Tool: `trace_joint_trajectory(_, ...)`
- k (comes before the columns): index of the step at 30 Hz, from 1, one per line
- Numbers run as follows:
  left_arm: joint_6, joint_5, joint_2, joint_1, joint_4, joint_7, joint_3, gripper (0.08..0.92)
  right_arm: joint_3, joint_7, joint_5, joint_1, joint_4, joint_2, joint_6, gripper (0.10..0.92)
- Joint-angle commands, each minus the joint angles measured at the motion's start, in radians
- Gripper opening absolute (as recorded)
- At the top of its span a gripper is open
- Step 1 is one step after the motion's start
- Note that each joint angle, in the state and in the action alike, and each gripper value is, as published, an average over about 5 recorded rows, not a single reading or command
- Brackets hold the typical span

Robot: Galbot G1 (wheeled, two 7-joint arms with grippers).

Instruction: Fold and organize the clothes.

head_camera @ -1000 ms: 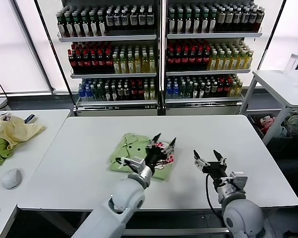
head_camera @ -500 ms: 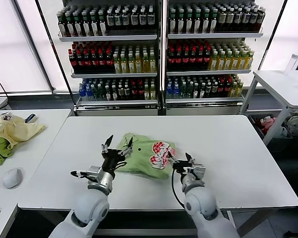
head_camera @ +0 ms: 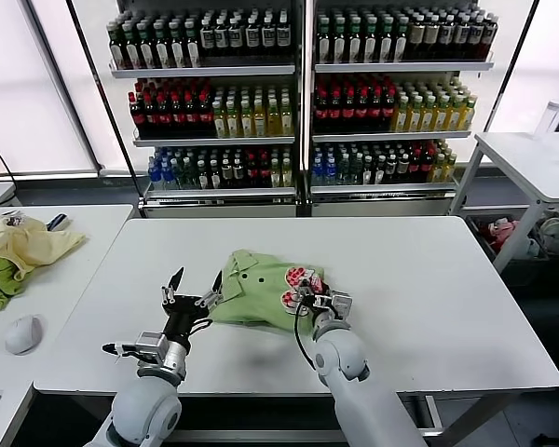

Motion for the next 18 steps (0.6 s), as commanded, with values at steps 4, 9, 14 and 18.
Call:
trace_joint_trajectory(4, -0.01, 0.008, 0.018, 0.053, -0.017, -0.005, -0.027, 0.823, 0.001, -0.094, -0.074, 0.11, -0.112, -0.068, -0.068, 0.379)
trace_joint_trajectory(9, -0.007, 0.014, 0.021, 0.067, -0.03, -0.003, -0.026, 0.823, -0.002, -0.227, -0.14, 0.204, -0.163, -0.174, -0.097, 0.242)
trace_joint_trajectory(14, -0.006, 0.025, 0.022, 0.08, -0.04, -0.002, -0.027, 0.823, 0.0, -0.375, -0.227, 0.286, -0.218, -0.25, -0.049, 0.157)
trace_joint_trajectory(18, -0.007, 0.032, 0.018, 0.083, -0.039, 0.0, -0.022, 0.823, 0.006, -0.456, -0.287, 0.291, -0.239, -0.284, 0.092, 0.154)
